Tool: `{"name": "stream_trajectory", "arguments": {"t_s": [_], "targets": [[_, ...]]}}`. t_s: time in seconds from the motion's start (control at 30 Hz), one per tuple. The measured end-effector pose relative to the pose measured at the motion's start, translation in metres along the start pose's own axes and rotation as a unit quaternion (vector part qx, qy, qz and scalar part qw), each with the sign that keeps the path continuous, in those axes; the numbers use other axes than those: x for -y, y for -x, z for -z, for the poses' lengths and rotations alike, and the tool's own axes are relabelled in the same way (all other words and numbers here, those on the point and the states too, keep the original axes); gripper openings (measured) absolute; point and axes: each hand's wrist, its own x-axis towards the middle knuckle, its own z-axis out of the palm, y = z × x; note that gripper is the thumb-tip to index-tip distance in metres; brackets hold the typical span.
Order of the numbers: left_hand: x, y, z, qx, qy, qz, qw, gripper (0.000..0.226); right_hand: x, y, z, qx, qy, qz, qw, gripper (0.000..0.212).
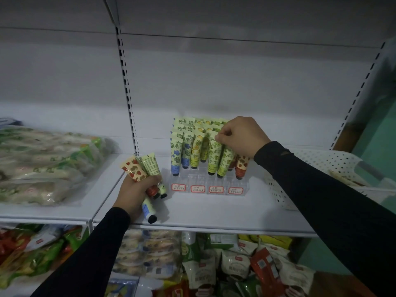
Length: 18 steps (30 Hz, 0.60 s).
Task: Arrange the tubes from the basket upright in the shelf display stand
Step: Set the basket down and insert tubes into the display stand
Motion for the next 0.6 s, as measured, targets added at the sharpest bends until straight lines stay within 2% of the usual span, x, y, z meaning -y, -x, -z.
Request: {"name": "stream_trajectory", "arguments": {"t_s": [0.4,0.6], "targets": [[-0.0004,0.0012,-0.0010,0.001,0.004,0.000,1.000,0.013,-0.0012,-0.0025,-0.0038,0.004,0.020,0.060,0.998,0.025],[0.0002,0.0010,-0.0012,0.001,0.000,0.000,1.000,0.013,-0.0071,-0.0027,-0.0058,0.036,-0.007,0.046,0.998,0.020]]}}
